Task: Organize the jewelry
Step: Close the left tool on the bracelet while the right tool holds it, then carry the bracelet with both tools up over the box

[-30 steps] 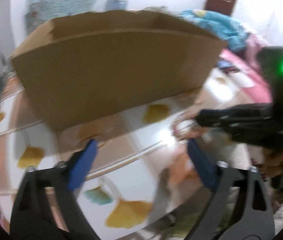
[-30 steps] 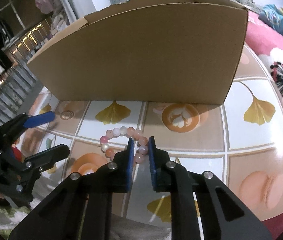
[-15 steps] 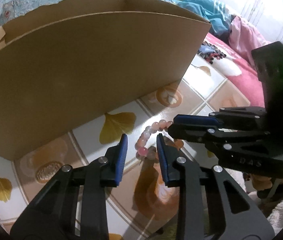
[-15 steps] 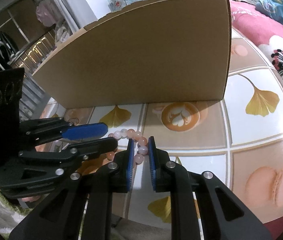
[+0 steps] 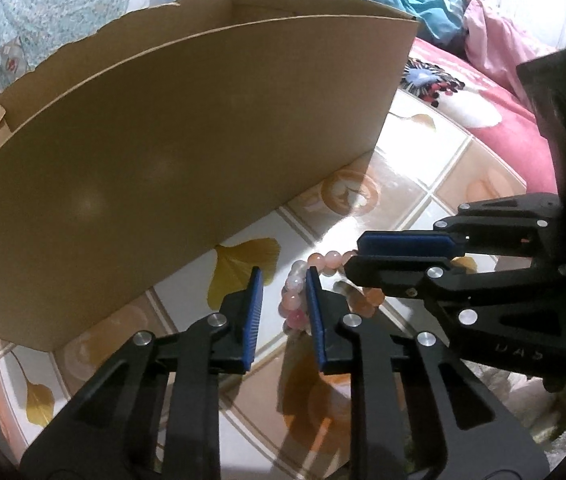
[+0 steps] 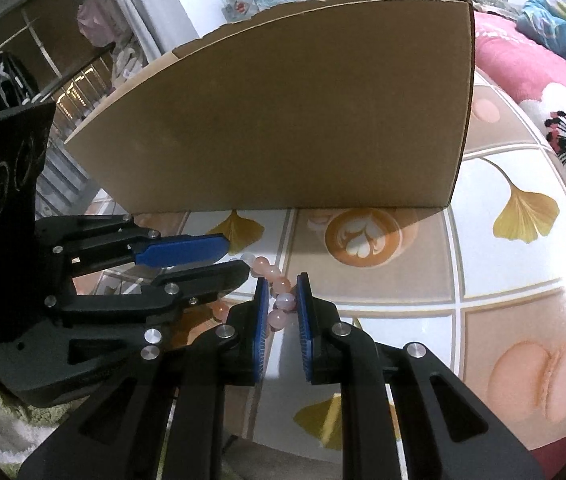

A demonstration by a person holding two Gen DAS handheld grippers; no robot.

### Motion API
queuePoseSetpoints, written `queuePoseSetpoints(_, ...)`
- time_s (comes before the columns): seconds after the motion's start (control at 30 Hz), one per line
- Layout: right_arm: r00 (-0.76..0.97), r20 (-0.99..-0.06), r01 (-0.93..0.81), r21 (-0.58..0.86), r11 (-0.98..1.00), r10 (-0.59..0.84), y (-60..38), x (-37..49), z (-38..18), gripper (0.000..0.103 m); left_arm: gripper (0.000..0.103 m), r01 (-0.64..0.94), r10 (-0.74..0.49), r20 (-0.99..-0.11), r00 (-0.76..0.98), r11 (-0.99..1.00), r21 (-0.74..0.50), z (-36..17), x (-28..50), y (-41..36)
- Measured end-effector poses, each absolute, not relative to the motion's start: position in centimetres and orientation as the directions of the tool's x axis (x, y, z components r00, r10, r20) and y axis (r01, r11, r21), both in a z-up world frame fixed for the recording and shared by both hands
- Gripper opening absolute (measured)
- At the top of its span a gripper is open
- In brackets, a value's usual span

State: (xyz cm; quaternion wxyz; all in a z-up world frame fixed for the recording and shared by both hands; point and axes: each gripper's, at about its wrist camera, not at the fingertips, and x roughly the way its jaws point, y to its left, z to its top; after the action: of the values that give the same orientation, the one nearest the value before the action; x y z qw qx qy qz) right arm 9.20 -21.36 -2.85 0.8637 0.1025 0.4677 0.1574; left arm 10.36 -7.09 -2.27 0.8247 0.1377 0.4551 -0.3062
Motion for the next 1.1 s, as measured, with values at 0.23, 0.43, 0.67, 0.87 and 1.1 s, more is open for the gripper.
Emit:
queuePoseSetpoints(0.23, 0.519, -0.777, -0.153, 0.327, 0.933, 0.357, -21.5, 8.9, -2.9, 0.015, 0.021, 0.629, -0.363, -0.828, 0.426, 0.777, -0.017, -2.4, 10.1, -6.8)
queuePoseSetpoints(0.43, 0.525, -0.771, -0.132, 0.344, 0.930, 0.360, -22.0, 9.0, -3.0, 0.015, 0.017, 0.631, -0.367, -0.819, 0.441, 0.776, -0.008, -2.4, 10.0, -6.6)
queuePoseSetpoints(0.67, 0.522, -0.769, -0.123, 0.360, 0.925, 0.368, -22.0, 8.9, -3.0, 0.010, 0.009, 0.633, -0.392, -0.811, 0.433, 0.773, -0.036, -2.3, 10.0, -6.0)
queuePoseSetpoints(0.87, 0.521, -0.773, -0.118, 0.356, 0.927, 0.363, -22.1, 9.0, -3.0, 0.010, 0.008, 0.628, -0.420, -0.806, 0.417, 0.774, -0.078, -2.1, 10.0, -5.6)
queuePoseSetpoints(1.1, 0.540, -0.757, -0.116, 0.366, 0.923, 0.368, -22.6, 8.5, -2.1, 0.010, 0.008, 0.641, -0.462, -0.775, 0.431, 0.762, -0.098, -0.4, 9.1, -5.3)
